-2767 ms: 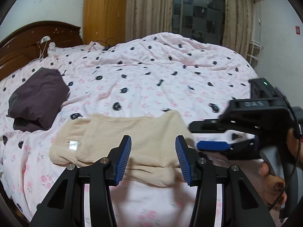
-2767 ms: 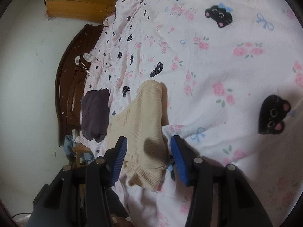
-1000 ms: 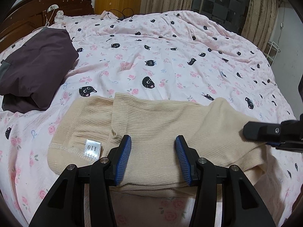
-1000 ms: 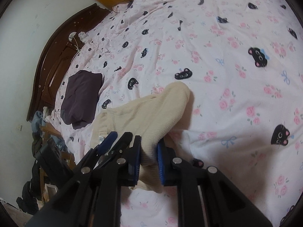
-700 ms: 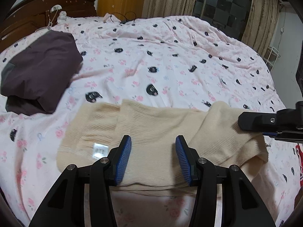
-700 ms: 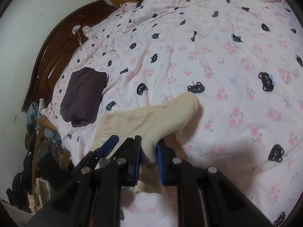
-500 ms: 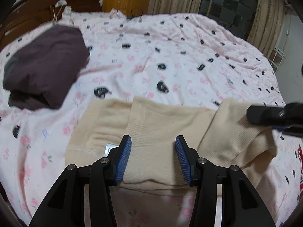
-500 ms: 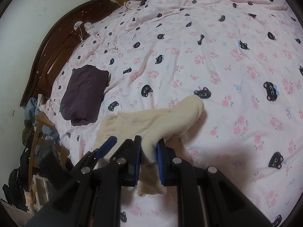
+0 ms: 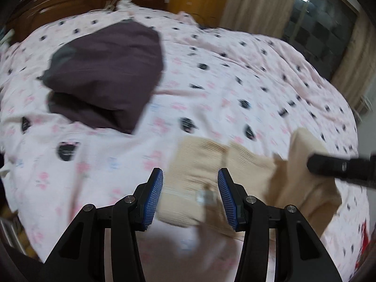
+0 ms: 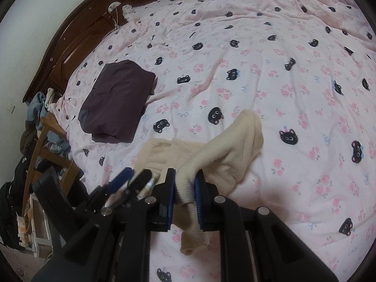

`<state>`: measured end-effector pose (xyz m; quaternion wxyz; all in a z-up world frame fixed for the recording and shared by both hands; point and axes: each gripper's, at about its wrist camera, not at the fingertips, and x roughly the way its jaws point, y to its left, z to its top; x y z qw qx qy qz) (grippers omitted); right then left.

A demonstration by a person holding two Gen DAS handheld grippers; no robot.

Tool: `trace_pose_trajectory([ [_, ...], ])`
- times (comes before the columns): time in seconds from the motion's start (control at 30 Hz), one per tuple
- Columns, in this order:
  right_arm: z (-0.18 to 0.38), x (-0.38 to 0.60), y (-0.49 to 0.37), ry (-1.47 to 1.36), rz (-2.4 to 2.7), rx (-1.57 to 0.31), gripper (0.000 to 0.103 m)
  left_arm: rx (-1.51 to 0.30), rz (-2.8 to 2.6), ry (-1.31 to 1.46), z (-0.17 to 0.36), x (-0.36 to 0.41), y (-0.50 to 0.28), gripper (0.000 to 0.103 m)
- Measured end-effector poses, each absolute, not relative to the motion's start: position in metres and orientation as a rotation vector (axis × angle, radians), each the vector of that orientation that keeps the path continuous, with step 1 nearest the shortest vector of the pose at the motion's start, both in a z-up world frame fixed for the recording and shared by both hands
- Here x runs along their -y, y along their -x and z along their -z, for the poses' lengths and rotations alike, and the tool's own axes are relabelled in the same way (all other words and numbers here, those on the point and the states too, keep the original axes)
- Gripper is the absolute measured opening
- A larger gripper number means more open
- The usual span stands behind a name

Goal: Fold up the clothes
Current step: 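Lift the held sweater end and fold it over onto the rest with the right gripper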

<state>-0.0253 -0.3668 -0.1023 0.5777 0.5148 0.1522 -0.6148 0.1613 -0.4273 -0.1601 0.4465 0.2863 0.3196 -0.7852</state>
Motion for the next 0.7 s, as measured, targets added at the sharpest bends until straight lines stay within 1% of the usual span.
trace_pose_trajectory([
  [0.23,0.106,0.393,-0.003,-1.184,1.398,-0.423,0.016,-0.918,1.798,-0.724,0.179,0.457,-0.192,0.044],
  [0.7,0.124,0.44,-0.055,-1.173,1.318,-0.521,0.016,-0.98,1.75,-0.723,0.187,0.47,-0.202,0.044],
])
